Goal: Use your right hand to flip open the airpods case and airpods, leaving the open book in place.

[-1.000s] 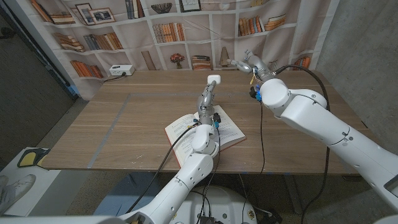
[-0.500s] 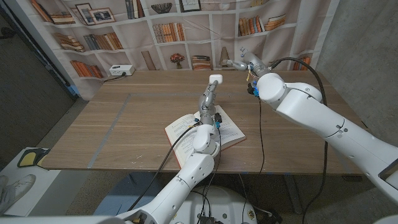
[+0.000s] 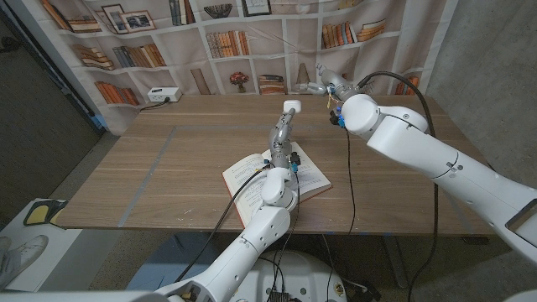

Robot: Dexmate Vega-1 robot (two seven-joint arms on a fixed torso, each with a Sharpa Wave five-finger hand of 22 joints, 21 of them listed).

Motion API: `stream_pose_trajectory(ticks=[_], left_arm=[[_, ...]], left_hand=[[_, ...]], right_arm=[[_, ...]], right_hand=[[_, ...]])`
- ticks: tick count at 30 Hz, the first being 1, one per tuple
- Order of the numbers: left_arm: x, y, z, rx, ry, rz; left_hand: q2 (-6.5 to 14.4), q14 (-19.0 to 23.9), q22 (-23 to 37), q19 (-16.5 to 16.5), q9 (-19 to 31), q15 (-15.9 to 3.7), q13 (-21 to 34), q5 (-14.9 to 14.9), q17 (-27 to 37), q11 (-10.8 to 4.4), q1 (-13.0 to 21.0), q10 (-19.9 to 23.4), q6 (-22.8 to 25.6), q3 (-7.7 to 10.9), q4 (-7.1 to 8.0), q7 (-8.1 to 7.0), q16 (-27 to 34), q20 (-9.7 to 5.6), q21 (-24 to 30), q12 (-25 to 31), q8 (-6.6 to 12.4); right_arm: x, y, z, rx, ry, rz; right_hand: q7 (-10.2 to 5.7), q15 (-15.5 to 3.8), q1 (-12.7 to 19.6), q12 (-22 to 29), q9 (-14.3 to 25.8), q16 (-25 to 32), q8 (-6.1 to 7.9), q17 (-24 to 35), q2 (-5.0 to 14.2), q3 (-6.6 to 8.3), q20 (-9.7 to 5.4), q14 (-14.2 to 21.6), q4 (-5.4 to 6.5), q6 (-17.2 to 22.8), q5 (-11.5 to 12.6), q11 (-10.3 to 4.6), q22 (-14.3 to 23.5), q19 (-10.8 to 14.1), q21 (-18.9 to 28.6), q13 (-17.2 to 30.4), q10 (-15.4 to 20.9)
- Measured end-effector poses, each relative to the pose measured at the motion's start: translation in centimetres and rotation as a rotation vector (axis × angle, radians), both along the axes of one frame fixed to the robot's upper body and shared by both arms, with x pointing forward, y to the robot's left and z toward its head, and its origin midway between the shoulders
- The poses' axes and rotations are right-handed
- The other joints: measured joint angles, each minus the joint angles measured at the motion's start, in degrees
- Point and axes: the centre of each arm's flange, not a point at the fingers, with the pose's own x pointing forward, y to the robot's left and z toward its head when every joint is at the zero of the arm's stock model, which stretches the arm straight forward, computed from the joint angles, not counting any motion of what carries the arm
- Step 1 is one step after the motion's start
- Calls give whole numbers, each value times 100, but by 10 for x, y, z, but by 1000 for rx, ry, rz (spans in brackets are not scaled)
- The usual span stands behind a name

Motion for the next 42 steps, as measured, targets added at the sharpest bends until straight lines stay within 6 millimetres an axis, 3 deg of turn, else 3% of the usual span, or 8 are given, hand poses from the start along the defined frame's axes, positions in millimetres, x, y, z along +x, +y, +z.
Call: stream_pose_trajectory(ticks=[6, 8, 15, 21, 30, 32, 37, 42], left_arm=[[1, -1, 0, 3, 0, -2], [1, -1, 0, 4, 0, -2], [2, -2, 0, 6, 2, -5], [2, -3, 0, 10, 4, -9], [3, -3, -2, 17, 7, -12], [2, -3, -2, 18, 8, -13], [0, -4, -3, 23, 8, -18], [-2, -4, -3, 26, 6, -22]], left_hand=[[0, 0, 0, 0, -4, 0, 0, -1, 0, 0, 0, 0, 0, 0, 0, 0, 0, 0, 0, 0, -2], [0, 0, 0, 0, -5, 0, 0, -1, 0, -13, 0, 13, 0, 0, 0, 0, 0, 0, 0, 1, -5], [-2, 0, 0, 1, -6, 0, 0, -1, 1, -21, -2, 21, 0, 0, 0, 0, 1, 0, 0, 1, -6], [-3, 0, 0, 1, -1, 0, 0, -2, 1, -21, -2, 20, 0, -31, 16, 0, 1, 0, 0, 2, -7], [-3, 1, 0, 1, 19, 0, 0, 22, 2, -34, -3, 5, 0, -31, 16, 0, 1, 0, 0, -22, -18], [-3, 1, 0, 1, 23, 0, 0, 22, 2, -43, -3, -3, 0, -31, 16, 0, 1, 0, 0, -37, -19], [-3, 1, 0, 1, 25, 0, 0, 22, 2, -10, -3, -36, 0, -31, 16, 0, 2, 0, 0, -43, -35], [-4, 1, 0, 1, 25, 0, 0, 22, 2, -9, -3, -36, 0, -31, 16, 0, 2, 0, 0, -43, -37]], right_arm=[[2, 7, 3, -62, 1, 4], [2, 10, 4, -88, -3, 1], [1, 15, 10, -173, -26, -15], [-1, 19, 14, -231, -46, -31], [-3, 21, 19, -287, -83, -61], [-3, 21, 20, -299, -96, -69], [-4, 22, 23, -331, -139, -79], [-3, 20, 23, -348, -163, -78]], right_hand=[[-43, 0, 170, 0, 0, 0, 10, 0, 10, 56, -24, 0, 0, 0, 22, 33, 0, -124, 0, -32, -74], [-62, 0, 206, 33, 0, 12, 89, 0, -27, 84, -1, 0, 28, 1, 22, -12, 0, -160, 0, -54, -28], [-65, 0, 217, 68, 0, 27, 150, 0, -105, 85, 0, 0, 35, 141, 22, -74, 0, -161, 0, -77, 34], [-89, 0, 71, 90, 0, 72, 150, 1, -252, -5, -2, 0, 120, 198, -46, -126, 0, -159, 32, -83, 87], [-232, -248, -30, 150, 0, 136, 190, -1, -381, -168, -85, -2, 158, 403, -46, -329, 0, 133, 112, -136, 248], [-232, -317, 0, 156, 0, 156, 190, -1, -411, -168, -225, -8, 158, 404, -46, -347, -9, 273, 147, -148, 266], [-236, -516, 31, 156, 0, 160, 154, -28, -533, -265, -767, -17, 160, 449, 22, -482, -14, 764, 178, -214, 401], [-202, -574, 61, 200, 0, 195, 154, -28, -563, -287, -1056, -20, 182, 515, 67, -470, -39, 997, 178, -242, 492]])
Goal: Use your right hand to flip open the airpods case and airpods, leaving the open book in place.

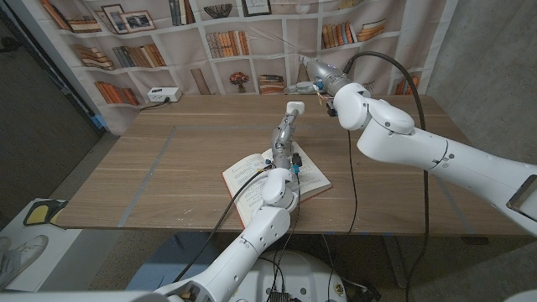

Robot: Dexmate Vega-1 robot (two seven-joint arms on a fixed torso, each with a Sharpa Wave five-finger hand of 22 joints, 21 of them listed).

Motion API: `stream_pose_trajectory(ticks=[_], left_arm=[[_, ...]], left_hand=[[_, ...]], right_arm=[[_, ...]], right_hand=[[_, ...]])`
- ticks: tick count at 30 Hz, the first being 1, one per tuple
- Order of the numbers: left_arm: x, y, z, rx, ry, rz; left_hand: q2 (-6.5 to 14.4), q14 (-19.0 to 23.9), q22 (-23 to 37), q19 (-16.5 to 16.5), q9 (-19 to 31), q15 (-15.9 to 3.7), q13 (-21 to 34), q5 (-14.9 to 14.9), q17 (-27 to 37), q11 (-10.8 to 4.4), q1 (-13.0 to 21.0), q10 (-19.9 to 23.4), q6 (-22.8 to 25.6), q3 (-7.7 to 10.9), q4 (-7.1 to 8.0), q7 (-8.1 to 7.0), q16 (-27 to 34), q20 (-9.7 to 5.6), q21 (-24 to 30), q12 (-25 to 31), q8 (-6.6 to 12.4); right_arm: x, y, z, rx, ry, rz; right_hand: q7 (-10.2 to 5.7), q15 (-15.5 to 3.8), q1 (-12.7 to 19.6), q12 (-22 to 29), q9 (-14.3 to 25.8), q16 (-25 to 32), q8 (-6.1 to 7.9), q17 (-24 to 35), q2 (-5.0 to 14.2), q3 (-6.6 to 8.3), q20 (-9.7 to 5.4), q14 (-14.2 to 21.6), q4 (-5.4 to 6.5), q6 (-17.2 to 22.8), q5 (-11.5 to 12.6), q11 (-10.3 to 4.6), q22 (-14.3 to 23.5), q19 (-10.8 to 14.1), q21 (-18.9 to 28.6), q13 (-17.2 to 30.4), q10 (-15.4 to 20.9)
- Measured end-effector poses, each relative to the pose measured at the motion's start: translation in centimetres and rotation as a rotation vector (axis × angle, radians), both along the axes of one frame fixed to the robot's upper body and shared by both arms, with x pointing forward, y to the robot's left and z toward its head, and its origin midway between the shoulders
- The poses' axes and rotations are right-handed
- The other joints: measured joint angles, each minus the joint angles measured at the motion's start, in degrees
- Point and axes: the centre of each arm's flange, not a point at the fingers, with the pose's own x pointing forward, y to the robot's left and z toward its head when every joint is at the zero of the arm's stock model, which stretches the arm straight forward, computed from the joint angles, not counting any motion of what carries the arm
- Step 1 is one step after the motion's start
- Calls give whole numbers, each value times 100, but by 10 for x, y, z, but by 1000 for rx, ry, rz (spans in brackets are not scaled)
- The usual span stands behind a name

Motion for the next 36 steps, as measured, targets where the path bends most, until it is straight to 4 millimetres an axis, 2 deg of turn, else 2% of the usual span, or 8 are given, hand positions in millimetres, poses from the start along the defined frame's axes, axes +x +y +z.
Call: stream_pose_trajectory(ticks=[3, 6, 19, 21, 23, 26, 30, 36], left_arm=[[-1, 0, -1, 2, 1, -1], [-2, 0, -1, 4, -2, -2], [-5, -1, -2, 12, -8, -5], [-5, -1, -2, 13, -8, -5], [-6, -1, -3, 15, -8, -5], [-6, -1, -3, 20, -10, -5], [-6, -1, -4, 24, -10, -4], [-7, -2, -6, 29, -9, -3]], left_hand=[[0, 0, 0, 0, 0, 0, 0, 0, 0, 0, 0, 0, 0, -10, 9, 0, 0, 0, 0, 0, -1], [0, 0, 0, 0, 0, 0, 0, 0, 0, 0, 0, 0, 0, -24, 24, 0, 0, 0, 0, 0, -1], [-1, 0, 0, 0, -2, 0, 30, -1, 0, 0, -1, 1, 22, -48, 1, -21, 1, 0, 0, 1, -2], [-8, 0, 0, 0, -2, 0, 30, -2, 1, 0, -8, 1, 22, -48, 1, -21, 1, 0, 0, 1, 12], [-8, 0, 0, 0, -3, 0, 29, -2, 1, 0, -8, 1, 21, -48, 1, -21, 1, 0, 0, 1, 20], [-9, 0, 0, 0, -3, 0, 29, -5, 1, 0, -8, 1, 21, -48, 1, -21, 1, 0, 0, 1, 21], [-15, 0, 0, 0, -4, 0, 29, -5, 1, 0, -15, 1, 21, -48, 1, -21, 1, 0, 0, 1, 21], [-14, -11, 0, 0, -5, 10, 29, -6, 1, 0, -14, 1, 22, -48, 1, -21, 1, 0, 0, 2, 20]], right_arm=[[1, -1, 0, -4, -3, 3], [1, -1, 1, -21, -20, 12], [2, -1, 2, -101, -63, 7], [2, -1, 2, -114, -66, 9], [2, 0, 2, -126, -69, 9], [3, 0, 2, -140, -75, 7], [3, 1, 1, -159, -77, 1], [3, 1, 1, -185, -85, -12]], right_hand=[[0, 0, 4, 0, -4, 9, -32, -23, 4, 0, -166, 0, 0, 0, 40, -30, -2, 126, 0, -22, 30], [0, 0, 104, 0, -14, 9, -53, -27, 42, 0, -236, 0, 0, 0, 44, -61, -2, 195, 0, -33, 61], [32, 1, 212, 0, -13, 9, -53, -26, 61, -1, -286, 0, -1, 30, 44, -144, -1, 249, -3, -81, 145], [11, 1, 212, 0, -13, 9, -53, -26, 61, -26, -155, -1, -27, 51, 44, -230, -1, 307, -50, -103, 186], [-21, 1, 243, 0, -13, 9, -71, -26, 31, -63, -14, 0, 0, 83, 44, -349, -1, 330, -74, -133, 225], [-22, 1, 243, 0, -13, 9, -75, -26, 31, -75, 65, -1, 12, 80, 88, -399, -1, 369, -74, -133, 275], [-56, 1, 243, 0, -13, -31, -75, -25, 31, -95, -32, 0, 32, 72, 88, -399, -1, 466, -74, -160, 275], [-52, 1, 289, 0, 3, -31, -75, -25, 77, -119, -49, -1, 56, 114, 88, -430, -1, 566, -74, -173, 307]])
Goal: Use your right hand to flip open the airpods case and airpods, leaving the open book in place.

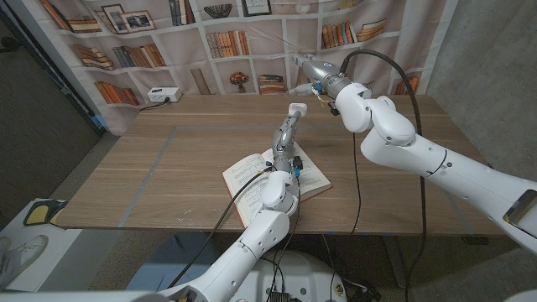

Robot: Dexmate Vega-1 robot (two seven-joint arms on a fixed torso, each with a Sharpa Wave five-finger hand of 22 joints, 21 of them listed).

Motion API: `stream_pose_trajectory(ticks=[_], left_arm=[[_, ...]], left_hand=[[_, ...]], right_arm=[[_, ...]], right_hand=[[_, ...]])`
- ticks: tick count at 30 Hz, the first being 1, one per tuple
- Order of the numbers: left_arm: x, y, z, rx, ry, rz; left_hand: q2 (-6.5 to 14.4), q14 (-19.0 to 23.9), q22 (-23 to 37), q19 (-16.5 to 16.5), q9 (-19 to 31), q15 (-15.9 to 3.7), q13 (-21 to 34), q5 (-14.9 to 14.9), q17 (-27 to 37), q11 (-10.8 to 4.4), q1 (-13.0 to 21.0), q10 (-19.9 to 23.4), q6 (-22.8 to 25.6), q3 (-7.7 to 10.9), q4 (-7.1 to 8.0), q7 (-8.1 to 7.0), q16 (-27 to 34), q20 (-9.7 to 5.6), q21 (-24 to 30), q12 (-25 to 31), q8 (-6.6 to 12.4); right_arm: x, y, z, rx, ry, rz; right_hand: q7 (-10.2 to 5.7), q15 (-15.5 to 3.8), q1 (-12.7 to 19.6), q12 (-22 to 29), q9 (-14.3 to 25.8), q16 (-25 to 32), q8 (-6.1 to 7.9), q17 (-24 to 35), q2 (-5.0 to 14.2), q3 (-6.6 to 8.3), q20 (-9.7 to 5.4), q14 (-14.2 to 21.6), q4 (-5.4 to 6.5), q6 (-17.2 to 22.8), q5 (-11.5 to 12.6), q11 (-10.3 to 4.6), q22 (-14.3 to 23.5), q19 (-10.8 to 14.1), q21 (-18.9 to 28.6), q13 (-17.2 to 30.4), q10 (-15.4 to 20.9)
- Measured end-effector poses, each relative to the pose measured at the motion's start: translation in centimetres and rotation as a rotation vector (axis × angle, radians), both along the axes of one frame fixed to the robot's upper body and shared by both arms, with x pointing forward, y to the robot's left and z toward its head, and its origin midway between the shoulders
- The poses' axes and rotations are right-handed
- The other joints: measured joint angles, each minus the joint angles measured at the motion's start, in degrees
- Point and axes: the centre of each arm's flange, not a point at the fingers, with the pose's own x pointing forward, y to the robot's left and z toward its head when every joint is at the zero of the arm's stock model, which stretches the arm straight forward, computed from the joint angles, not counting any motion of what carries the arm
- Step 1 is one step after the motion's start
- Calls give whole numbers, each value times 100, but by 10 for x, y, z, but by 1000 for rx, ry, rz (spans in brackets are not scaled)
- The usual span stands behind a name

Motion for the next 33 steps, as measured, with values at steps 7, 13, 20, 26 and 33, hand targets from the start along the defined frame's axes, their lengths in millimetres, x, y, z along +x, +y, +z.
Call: stream_pose_trajectory(ticks=[7, 13, 20, 26, 33], left_arm=[[-1, 0, -1, 2, -2, 0], [-2, -1, -2, 2, -3, -2], [-3, -3, -1, -1, -13, -9], [-3, -4, -3, -2, -11, -12], [-3, -4, -3, -2, -10, -11]], left_hand=[[2, 0, 0, 0, 2, 0, 0, -16, 0, 0, 2, 0, 12, 0, 0, -11, 0, 0, 0, 0, -1], [9, 0, 0, 0, 4, 0, 0, -17, 0, 0, 39, 0, 13, 0, 0, -13, 0, 0, 0, 0, -2], [21, 4, 0, 0, 5, 3, -1, -9, 0, -1, 51, 44, 13, 0, 0, -13, 0, 0, 39, 0, -19], [17, 21, 0, 0, 5, 21, -1, 7, 0, -1, 61, 44, 13, 0, 0, -13, 0, 0, 39, 0, -22], [17, 21, 0, 0, 4, 21, -1, 7, 0, -13, 61, 56, 13, 0, 0, -13, 0, 0, 39, 0, -22]], right_arm=[[1, 1, -1, -26, 3, -16], [2, 1, -2, -47, 12, -30], [4, -1, -3, -67, 27, -59], [5, -2, -4, -83, 44, -74], [5, -3, -5, -95, 64, -84]], right_hand=[[-28, 0, 75, -50, 0, 0, 0, 0, 74, 0, 0, 0, 0, 29, 0, 2, 0, 0, 0, -19, -2], [-10, 0, 235, -92, 0, -44, -24, 0, 185, 57, 55, 0, -57, -58, 0, 33, 0, -55, -61, -39, -95], [-11, 0, 351, -134, 0, -57, -63, 1, 226, 81, 187, 0, -81, -119, 0, 22, 1, -189, -84, -39, -190], [84, 0, 494, -186, -1, -99, -90, 1, 295, 122, 337, 0, -121, -273, -91, 89, 1, -343, -127, -66, -380], [124, 21, 579, -200, -1, -121, -130, 1, 338, 144, 430, 21, -143, -438, -180, 161, 1, -517, -127, -91, -603]])
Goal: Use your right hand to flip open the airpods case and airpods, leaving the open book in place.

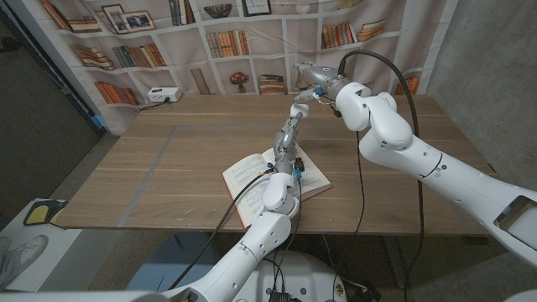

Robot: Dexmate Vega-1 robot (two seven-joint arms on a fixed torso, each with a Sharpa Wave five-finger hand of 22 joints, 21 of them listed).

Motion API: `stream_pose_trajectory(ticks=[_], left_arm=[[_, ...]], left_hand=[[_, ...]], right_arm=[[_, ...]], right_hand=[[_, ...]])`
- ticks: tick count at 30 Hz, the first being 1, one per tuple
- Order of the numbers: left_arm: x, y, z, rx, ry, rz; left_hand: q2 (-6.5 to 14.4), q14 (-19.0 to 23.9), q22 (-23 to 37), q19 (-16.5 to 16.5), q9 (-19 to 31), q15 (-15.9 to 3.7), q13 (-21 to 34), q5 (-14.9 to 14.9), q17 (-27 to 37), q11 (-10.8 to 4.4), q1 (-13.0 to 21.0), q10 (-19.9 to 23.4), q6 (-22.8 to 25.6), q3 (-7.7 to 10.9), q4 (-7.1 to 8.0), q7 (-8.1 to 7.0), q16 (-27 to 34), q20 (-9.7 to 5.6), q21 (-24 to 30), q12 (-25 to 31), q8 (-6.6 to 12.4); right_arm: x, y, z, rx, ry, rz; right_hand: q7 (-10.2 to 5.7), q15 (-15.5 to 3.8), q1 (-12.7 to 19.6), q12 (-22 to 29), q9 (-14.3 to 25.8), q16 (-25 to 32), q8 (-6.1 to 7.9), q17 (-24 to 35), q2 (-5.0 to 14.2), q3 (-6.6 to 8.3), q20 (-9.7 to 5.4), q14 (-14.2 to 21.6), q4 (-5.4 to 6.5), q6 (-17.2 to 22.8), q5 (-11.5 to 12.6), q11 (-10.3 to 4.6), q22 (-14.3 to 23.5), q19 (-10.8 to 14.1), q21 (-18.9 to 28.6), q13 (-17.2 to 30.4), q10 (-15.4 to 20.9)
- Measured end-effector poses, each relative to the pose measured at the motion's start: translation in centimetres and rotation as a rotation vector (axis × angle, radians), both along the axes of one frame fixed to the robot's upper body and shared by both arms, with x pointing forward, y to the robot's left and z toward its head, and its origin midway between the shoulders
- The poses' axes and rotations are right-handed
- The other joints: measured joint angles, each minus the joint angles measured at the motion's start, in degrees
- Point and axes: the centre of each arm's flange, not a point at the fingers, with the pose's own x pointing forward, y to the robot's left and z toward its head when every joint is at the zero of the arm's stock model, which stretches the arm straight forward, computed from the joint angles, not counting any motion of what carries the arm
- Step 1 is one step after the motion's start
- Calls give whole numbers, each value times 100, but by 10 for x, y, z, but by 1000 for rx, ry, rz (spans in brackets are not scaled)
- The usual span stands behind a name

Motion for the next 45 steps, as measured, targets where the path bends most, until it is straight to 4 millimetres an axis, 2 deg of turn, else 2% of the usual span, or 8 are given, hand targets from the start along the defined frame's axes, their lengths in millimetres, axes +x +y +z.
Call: stream_pose_trajectory(ticks=[7, 17, 22, 27, 39, 45], left_arm=[[-1, 1, 0, -2, 0, 2], [-2, 2, -1, 4, 9, 17], [-3, 3, 0, 4, 6, 21], [-3, 3, 0, 4, 7, 24], [-5, 4, 1, 2, 4, 22], [-5, 4, 0, 2, 4, 18]], left_hand=[[0, 22, 0, 0, -1, 22, 0, 0, 0, -18, 0, 19, 0, -40, -7, 0, 0, 0, 0, 0, -1], [-1, 73, 0, 0, -3, 10, 0, -1, 0, 13, -1, 50, 5, -47, 0, -5, 46, 0, 0, 0, -11], [-2, 73, 0, 0, -4, 10, -1, -2, 0, -18, -1, 81, 5, -47, 0, -5, 46, 0, 0, 0, 6], [-2, 73, 0, 34, -3, 10, -1, -2, 0, -18, -2, 80, 5, -47, 0, -5, 46, 10, 0, 0, 6], [-1, 73, 0, 43, 29, 10, -1, -19, 0, -18, -1, 80, 5, -47, 0, -5, 46, 0, 0, 0, 5], [2, 72, 0, 43, 32, 10, -1, -23, 0, -17, 2, 80, 5, -47, 0, -5, 46, 1, 0, 0, 4]], right_arm=[[0, 0, -1, -15, 13, -11], [-3, 2, 0, -25, 22, -21], [-3, 4, -1, -29, 23, -23], [-3, 5, -2, -31, 24, -26], [-4, 5, -5, -26, 20, -32], [-5, 6, -6, -23, 15, -33]], right_hand=[[50, 21, 30, 0, 0, -21, 0, 0, -30, 0, -11, -21, 0, -49, -42, 108, 0, -70, 0, 0, -116], [50, 52, 29, 0, 0, -21, 0, 0, -30, 0, 21, 10, 0, -49, -65, 108, 0, -101, 0, -28, -116], [18, 52, 94, 0, -1, -21, 0, 0, -3, 25, 1, 10, 26, -80, -65, 67, 0, -121, 0, -28, -157], [-4, 50, 158, 0, -1, -21, 0, 0, 54, 59, -1, 9, -9, -102, -65, 67, 0, -123, 0, -28, -156], [-95, -20, 431, 26, -1, -21, 28, 1, 236, 200, -166, -20, -38, -69, -64, -11, 1, -141, 25, -54, -189], [-146, -20, 504, 27, -1, 7, 68, 1, 309, 262, -197, -20, -39, -58, -64, -70, 1, -130, 25, -53, -187]])
